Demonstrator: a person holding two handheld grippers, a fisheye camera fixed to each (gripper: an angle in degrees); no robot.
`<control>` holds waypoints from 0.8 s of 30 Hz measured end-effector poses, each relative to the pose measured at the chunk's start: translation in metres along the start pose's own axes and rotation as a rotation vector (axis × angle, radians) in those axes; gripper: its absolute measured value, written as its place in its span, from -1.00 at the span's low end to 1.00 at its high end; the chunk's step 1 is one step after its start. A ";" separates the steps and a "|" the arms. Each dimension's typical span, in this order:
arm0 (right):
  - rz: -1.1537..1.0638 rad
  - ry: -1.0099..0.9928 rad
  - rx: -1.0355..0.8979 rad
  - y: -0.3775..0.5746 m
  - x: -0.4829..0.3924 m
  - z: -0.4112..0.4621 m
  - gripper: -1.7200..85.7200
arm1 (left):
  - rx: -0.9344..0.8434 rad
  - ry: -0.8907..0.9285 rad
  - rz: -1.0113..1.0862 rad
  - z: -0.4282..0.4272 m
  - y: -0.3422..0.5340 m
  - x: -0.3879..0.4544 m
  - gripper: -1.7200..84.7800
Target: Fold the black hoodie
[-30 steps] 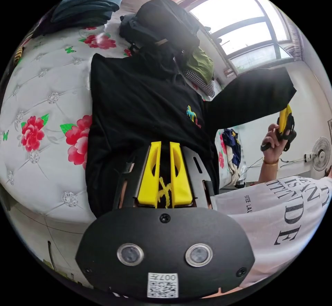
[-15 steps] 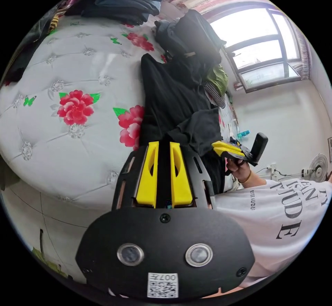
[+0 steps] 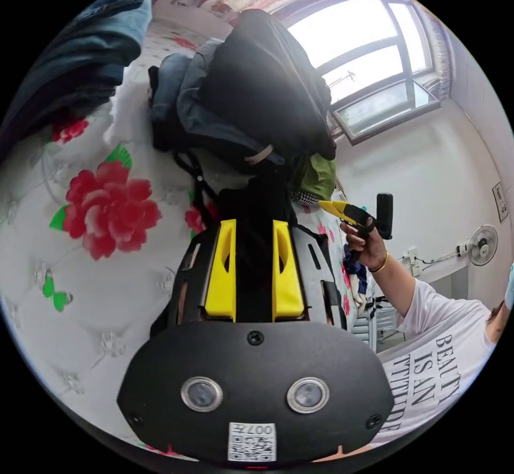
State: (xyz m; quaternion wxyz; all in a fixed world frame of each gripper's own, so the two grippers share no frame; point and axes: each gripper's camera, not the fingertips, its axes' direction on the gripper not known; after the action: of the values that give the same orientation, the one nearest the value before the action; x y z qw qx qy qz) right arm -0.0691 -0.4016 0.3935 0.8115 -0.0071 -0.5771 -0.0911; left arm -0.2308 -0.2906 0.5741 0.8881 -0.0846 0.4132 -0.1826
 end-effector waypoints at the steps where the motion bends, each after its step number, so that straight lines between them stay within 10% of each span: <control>1: -0.003 -0.010 -0.004 -0.008 0.003 0.008 -0.73 | -0.012 -0.008 0.016 0.008 -0.009 0.001 -0.75; 7: -0.085 0.055 -0.282 -0.053 0.012 0.114 -0.87 | -0.227 -0.005 0.047 0.094 -0.050 -0.005 -0.80; 15: -0.189 -0.042 0.082 -0.089 -0.012 -0.006 -0.94 | 0.151 -0.019 0.274 -0.007 -0.015 0.044 -0.76; 24: -0.186 0.125 -0.043 -0.064 0.026 0.006 -0.80 | 0.021 -0.112 0.271 0.028 0.004 0.043 -0.69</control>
State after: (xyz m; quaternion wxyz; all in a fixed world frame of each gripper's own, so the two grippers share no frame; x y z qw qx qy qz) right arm -0.0769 -0.4679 0.4141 0.8337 0.0348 -0.5214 -0.1787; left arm -0.1834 -0.3039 0.5606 0.9271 -0.0288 0.3689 -0.0604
